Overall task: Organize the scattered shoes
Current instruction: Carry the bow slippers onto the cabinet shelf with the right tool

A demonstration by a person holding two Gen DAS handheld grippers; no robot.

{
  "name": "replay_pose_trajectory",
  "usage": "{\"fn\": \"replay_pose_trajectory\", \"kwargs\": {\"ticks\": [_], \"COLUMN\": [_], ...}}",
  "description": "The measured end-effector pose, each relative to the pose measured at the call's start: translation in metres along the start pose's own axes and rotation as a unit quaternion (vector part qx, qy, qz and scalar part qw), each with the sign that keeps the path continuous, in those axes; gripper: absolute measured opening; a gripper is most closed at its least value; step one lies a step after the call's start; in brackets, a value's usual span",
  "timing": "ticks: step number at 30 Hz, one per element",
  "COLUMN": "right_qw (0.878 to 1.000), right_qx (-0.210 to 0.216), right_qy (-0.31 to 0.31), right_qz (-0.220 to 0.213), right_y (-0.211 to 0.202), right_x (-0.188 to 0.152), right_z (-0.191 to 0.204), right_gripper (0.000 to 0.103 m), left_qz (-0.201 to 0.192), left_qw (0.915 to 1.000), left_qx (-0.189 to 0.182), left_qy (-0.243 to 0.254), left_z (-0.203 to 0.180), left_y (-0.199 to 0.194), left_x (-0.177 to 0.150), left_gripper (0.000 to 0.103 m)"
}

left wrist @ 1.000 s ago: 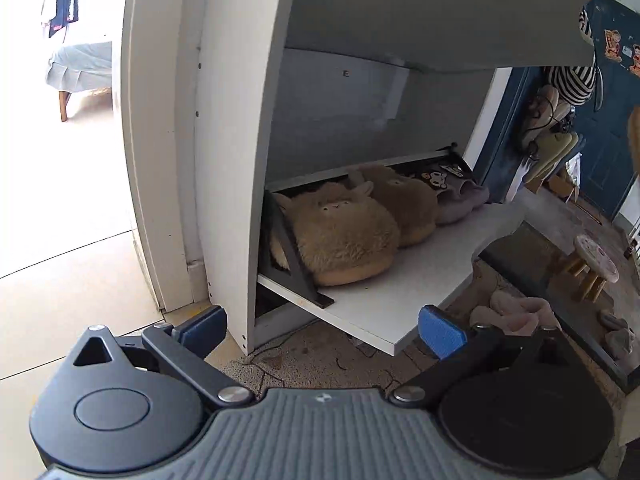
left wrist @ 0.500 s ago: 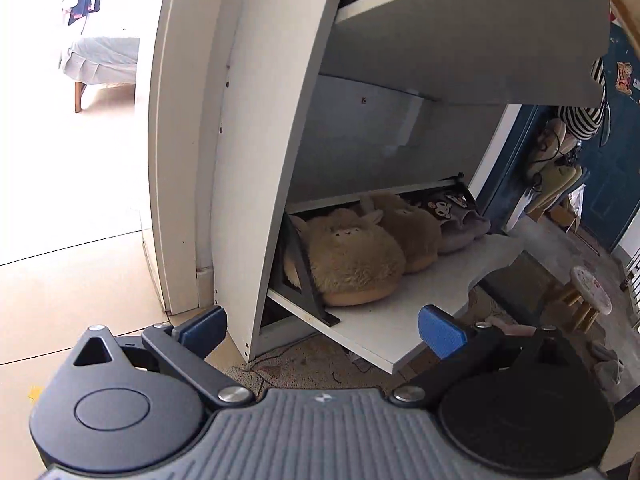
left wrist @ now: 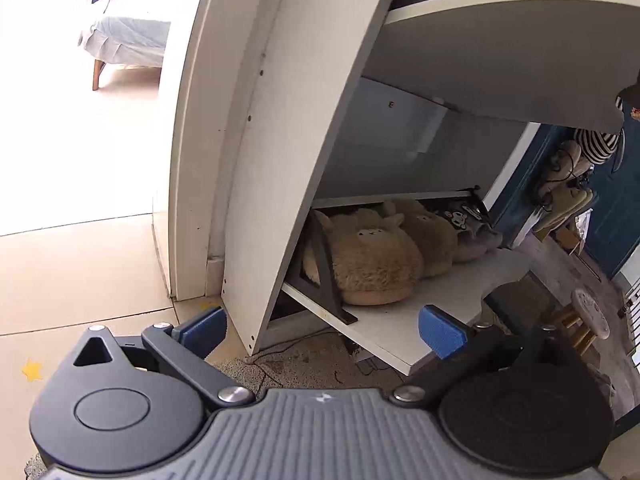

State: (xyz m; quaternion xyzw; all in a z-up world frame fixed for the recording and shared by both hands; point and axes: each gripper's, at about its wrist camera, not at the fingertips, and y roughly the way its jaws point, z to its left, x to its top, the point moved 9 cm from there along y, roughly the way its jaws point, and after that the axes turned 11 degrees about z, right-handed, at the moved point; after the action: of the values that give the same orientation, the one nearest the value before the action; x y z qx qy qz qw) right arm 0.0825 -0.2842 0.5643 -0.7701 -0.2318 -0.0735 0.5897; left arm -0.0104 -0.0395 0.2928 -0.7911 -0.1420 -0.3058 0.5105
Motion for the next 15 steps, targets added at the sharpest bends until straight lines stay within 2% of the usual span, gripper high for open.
{"fn": "replay_pose_trajectory", "kwargs": {"ticks": [4, 8, 12, 15], "right_qw": [0.999, 0.998, 0.999, 0.999], "right_qx": [0.005, 0.003, 0.025, 0.019], "right_qy": [-0.005, -0.022, -0.015, 0.007], "right_qz": [0.034, 0.055, 0.044, 0.037], "right_y": [0.016, 0.029, 0.040, 0.056], "right_x": [0.020, 0.025, 0.036, 0.050], "right_z": [0.010, 0.021, 0.028, 0.031], "right_gripper": [0.028, 0.030, 0.030, 0.030], "left_qz": [0.006, 0.006, 0.007, 0.007], "left_qw": [1.0000, 0.9999, 1.0000, 1.0000], "left_qx": [-0.005, -0.012, -0.002, 0.002], "left_qy": [-0.003, 0.005, 0.005, 0.004], "left_z": [-0.006, -0.013, -0.008, -0.005], "left_y": [0.007, 0.007, 0.008, 0.008], "left_x": [0.000, -0.001, 0.000, 0.003], "left_gripper": [0.103, 0.103, 0.103, 0.103]}}
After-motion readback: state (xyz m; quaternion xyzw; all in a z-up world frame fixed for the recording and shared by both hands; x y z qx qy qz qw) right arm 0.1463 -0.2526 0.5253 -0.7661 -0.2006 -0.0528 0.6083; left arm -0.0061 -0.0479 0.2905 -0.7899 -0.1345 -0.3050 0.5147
